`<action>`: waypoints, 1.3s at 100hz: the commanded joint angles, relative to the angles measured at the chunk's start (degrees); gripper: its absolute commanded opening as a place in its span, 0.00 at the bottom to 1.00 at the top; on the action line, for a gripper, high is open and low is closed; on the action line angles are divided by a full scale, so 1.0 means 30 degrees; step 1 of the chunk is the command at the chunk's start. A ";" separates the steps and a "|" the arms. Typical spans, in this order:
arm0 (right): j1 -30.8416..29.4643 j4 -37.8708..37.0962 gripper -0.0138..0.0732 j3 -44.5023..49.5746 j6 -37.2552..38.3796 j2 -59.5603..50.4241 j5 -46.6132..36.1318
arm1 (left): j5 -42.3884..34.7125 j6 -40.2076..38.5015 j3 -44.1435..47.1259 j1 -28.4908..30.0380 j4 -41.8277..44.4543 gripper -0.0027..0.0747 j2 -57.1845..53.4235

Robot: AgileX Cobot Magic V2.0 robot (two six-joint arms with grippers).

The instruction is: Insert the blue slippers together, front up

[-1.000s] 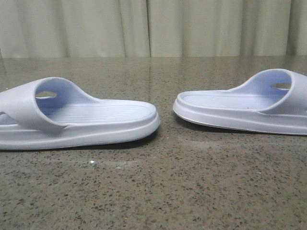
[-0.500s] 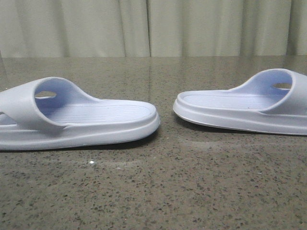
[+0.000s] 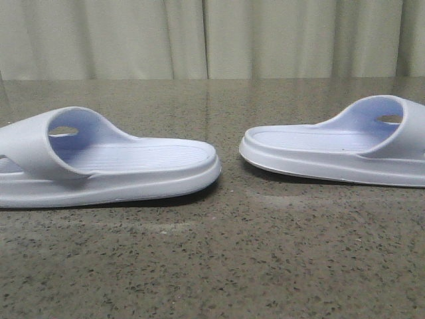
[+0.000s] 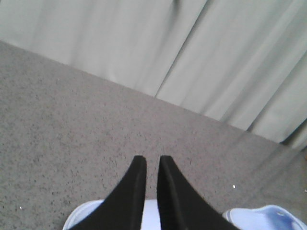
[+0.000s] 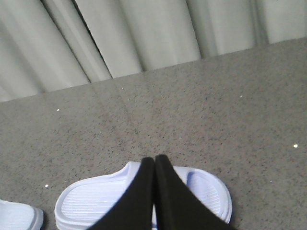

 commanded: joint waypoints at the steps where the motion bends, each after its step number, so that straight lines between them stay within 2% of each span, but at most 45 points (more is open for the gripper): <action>1: -0.0004 0.0762 0.04 -0.1045 0.0003 0.0930 -0.0615 | 0.0013 -0.0138 -0.0833 -0.0105 -0.0754 0.06 0.0996; 7: -0.0004 0.0990 0.04 -0.1045 0.0003 0.1066 -0.0615 | 0.0442 -0.0138 -0.0833 -0.0105 -0.0803 0.06 0.1319; 15: -0.0004 0.0990 0.11 -0.1045 0.0003 0.1110 -0.0442 | 0.0805 -0.0138 -0.0833 -0.0105 -0.0803 0.06 0.1672; 24: -0.0004 0.1019 0.27 -0.1045 0.0003 0.1110 -0.0409 | 0.0843 -0.0138 -0.0833 -0.0105 -0.0837 0.08 0.1826; 27: -0.0004 0.1030 0.35 -0.1045 0.0003 0.1110 -0.0409 | 0.0843 -0.0138 -0.0833 -0.0105 -0.0843 0.10 0.1826; 34: -0.0004 0.1286 0.52 -0.1045 0.0003 0.1110 -0.0409 | 0.0843 -0.0138 -0.0833 -0.0105 -0.1070 0.19 0.1826; 39: -0.0004 0.1442 0.62 -0.1045 0.0003 0.1110 -0.0409 | 0.0843 -0.0138 -0.0833 -0.0105 -0.1328 0.29 0.1826; 46: -0.0004 0.1579 0.70 -0.1045 0.0003 0.1110 -0.0409 | 0.0878 -0.0138 -0.0833 -0.0105 -0.1690 0.44 0.1826; 56: -0.0004 0.1579 0.71 -0.1045 0.0003 0.1110 -0.0409 | 0.0919 -0.0138 -0.0833 -0.0105 -0.2221 0.64 0.1826; 63: -0.0004 0.1579 0.71 -0.1045 0.0003 0.1110 -0.0409 | 0.0919 -0.0138 -0.0833 -0.0105 -0.2664 0.70 0.1826; 78: -0.0004 0.1579 0.71 -0.1045 0.0003 0.1110 -0.0409 | 0.0919 -0.0523 -0.0833 -0.0105 -0.2660 0.70 0.1826; 107: -0.0004 0.1579 0.71 -0.1045 0.0003 0.1110 -0.0409 | -0.0400 -0.5483 0.1210 -0.0105 -0.2660 0.70 0.1840; 130: -0.0004 0.1579 0.71 -0.1045 0.0003 0.1110 -0.0409 | -0.2248 -0.6862 0.2503 -0.0105 -0.2796 0.70 0.2321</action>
